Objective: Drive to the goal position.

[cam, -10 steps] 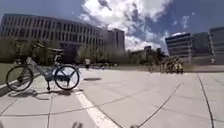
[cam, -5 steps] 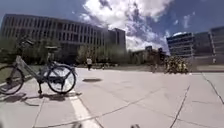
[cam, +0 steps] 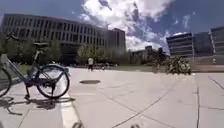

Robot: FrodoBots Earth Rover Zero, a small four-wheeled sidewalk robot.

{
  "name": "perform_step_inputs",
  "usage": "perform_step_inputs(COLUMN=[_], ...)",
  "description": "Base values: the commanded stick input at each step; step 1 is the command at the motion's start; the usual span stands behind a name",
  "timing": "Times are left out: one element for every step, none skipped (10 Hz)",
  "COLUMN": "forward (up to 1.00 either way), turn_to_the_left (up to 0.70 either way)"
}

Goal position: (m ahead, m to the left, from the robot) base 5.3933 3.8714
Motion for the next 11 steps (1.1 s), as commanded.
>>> perform_step_inputs(forward=[0.7, 0.7, 0.7, 0.7, 0.7, 0.7, 0.7, 0.7, 0.7, 0.7, 0.7], turn_to_the_left=[0.04, 0.08, 0.0, 0.0, 0.0, 0.0, 0.0, 0.0, 0.0, 0.0, 0.17])
